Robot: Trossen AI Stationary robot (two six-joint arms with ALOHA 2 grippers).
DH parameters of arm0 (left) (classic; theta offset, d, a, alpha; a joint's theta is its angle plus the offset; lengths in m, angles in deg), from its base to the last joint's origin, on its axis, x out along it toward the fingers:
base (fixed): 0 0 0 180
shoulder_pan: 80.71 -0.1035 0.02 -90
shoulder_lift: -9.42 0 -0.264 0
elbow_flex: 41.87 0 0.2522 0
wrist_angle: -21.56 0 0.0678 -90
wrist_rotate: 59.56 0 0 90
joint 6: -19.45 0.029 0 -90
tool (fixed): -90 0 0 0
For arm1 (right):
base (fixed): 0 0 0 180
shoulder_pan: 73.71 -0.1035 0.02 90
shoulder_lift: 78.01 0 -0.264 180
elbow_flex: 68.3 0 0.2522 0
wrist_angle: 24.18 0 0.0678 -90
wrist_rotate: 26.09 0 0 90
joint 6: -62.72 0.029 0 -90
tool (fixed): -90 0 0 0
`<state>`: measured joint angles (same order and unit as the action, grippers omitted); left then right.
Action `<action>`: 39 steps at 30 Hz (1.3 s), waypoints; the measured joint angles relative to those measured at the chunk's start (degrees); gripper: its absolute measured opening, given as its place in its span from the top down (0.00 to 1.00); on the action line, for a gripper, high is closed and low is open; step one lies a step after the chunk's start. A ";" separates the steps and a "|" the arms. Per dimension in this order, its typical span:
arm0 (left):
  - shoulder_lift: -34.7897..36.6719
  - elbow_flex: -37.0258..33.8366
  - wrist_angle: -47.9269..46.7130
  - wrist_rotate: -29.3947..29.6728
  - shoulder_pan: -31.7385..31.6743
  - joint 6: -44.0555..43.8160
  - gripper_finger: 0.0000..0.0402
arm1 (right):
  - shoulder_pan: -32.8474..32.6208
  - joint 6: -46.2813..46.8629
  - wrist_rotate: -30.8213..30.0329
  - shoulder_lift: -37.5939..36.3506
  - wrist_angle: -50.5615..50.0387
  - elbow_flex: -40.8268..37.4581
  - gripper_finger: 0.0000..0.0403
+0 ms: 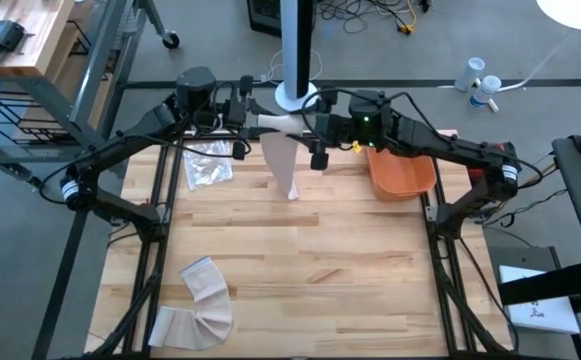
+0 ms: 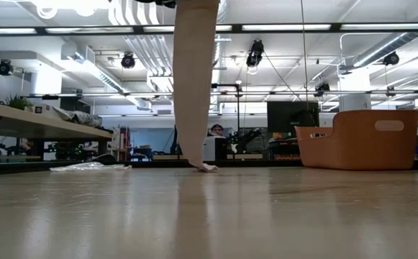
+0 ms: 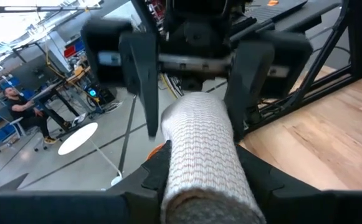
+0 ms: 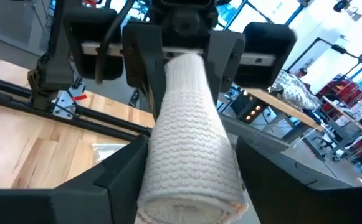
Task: Roll bandage
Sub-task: Roll the center brown bandage
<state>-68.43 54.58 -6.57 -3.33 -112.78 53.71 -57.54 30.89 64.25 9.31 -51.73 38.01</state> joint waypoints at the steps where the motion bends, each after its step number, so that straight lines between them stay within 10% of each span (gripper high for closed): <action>1: 0.00 0.00 0.02 -0.13 0.01 0.14 0.73 | 0.00 0.36 -0.15 0.35 -0.03 0.00 0.40; 22: 0.00 0.00 0.69 -0.40 0.00 -0.29 0.72 | 0.02 1.90 2.41 0.12 -0.49 -0.07 0.60; 30: 1.05 0.01 1.08 0.13 -0.69 -0.16 0.54 | 0.00 2.34 2.69 -1.36 -0.79 -0.04 0.79; 39: -0.96 0.09 3.58 -0.75 -2.46 -3.80 0.36 | 0.02 5.90 9.24 -4.69 1.38 0.07 0.78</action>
<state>-69.38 54.67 -2.99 -4.09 -115.25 49.91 -57.52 36.78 73.49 4.62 -50.35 38.08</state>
